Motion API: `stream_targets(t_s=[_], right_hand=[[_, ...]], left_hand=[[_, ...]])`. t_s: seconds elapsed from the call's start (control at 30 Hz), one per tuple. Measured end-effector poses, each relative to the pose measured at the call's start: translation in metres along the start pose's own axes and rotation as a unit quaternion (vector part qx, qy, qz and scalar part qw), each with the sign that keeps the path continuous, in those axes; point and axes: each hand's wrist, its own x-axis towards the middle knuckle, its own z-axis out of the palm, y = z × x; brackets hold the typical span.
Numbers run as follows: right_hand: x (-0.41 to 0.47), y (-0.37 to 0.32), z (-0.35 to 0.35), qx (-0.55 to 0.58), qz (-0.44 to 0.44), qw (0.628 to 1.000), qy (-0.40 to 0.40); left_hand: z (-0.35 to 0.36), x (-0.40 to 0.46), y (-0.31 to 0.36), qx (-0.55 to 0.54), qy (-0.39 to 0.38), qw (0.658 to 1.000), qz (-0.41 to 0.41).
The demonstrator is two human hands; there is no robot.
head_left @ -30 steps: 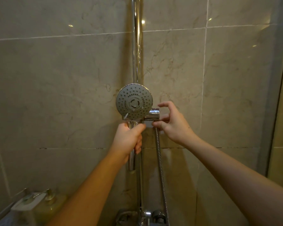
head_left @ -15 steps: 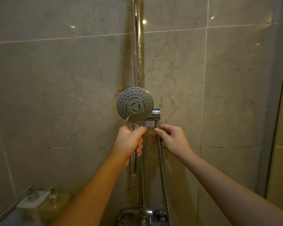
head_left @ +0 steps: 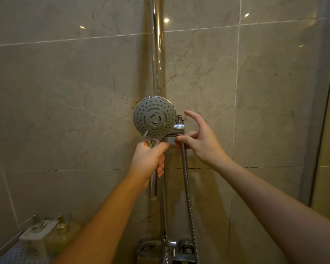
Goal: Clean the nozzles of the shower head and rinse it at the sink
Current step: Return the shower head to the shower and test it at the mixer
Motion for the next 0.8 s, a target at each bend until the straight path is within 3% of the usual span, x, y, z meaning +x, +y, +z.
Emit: stream_targets(t_s=[0.23,0.4,0.8], right_hand=[[0.01,-0.011,-0.014,-0.05,-0.007,0.996,-0.068],[0.027,-0.027,-0.024,-0.116,0.056,0.982,-0.137],[0.017,-0.036,-0.024,-0.001,0.102,0.985,-0.142]], left_hand=[[0.002,0.003,-0.004,-0.005,-0.004,1.0,-0.001],[0.003,0.003,-0.004,-0.01,-0.001,1.0,-0.001],[-0.004,0.004,-0.008,-0.018,0.002,1.0,-0.006]])
